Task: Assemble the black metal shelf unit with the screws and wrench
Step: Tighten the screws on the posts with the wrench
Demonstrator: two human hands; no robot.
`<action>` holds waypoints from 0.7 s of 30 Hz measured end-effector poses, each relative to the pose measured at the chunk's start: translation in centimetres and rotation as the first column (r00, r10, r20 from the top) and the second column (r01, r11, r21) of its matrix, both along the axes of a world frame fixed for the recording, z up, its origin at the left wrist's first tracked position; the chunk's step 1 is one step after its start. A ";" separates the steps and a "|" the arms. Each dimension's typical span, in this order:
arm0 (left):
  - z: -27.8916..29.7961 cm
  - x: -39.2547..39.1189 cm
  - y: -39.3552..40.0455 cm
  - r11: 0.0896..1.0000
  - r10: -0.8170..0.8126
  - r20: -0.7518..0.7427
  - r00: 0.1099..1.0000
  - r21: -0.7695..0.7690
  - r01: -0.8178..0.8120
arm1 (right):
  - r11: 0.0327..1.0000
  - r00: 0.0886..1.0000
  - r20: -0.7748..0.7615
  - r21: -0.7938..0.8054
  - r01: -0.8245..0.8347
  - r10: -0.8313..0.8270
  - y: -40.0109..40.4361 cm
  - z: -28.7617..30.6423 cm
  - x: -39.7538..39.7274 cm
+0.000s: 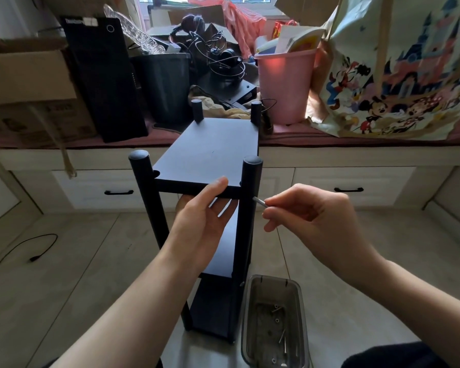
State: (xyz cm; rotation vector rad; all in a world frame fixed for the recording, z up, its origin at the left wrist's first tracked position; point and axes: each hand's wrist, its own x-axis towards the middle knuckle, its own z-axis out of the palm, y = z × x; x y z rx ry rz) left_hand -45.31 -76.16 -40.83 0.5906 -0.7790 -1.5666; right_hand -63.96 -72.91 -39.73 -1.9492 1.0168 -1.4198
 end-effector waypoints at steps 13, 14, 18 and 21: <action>-0.1 -0.1 0.0 1.000 0.021 0.010 1.000 0.023 -0.022 | 0.982 0.982 -0.160 -0.174 0.071 -0.100 0.3 0.6 0.5; -0.1 -0.1 0.0 0.999 0.022 0.003 1.000 0.023 -0.022 | 0.985 0.984 -0.150 -0.156 0.073 -0.097 0.2 0.6 0.5; -0.1 -0.2 0.0 0.999 0.027 0.011 1.000 0.035 -0.027 | 0.987 0.985 -0.142 -0.135 0.082 -0.102 0.0 0.6 0.7; -0.2 -0.1 0.0 0.998 0.034 0.021 0.999 0.044 -0.035 | 0.984 0.979 -0.167 -0.152 0.089 -0.114 -0.1 0.6 1.0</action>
